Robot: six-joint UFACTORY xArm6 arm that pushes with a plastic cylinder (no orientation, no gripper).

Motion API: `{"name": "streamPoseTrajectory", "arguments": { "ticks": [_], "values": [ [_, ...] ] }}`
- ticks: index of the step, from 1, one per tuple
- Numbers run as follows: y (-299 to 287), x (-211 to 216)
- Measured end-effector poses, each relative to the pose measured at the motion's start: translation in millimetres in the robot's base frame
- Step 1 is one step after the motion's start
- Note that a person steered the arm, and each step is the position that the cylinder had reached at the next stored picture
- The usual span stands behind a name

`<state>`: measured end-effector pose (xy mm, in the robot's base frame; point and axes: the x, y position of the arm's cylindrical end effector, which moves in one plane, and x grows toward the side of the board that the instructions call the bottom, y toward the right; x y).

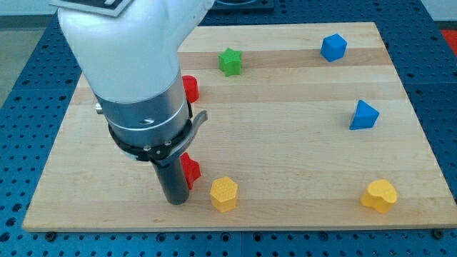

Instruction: Push the red star top left diagonal to the yellow hexagon

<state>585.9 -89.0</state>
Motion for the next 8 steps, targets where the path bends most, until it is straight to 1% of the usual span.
{"name": "streamPoseTrajectory", "arguments": {
  "ticks": [1, 2, 3, 4, 5, 6, 7, 8],
  "values": [
    [0, 2],
    [-11, 26],
    [-18, 33],
    [-25, 20],
    [-33, -10],
    [-33, -20],
    [-33, -24],
    [-34, -17]
  ]
}}
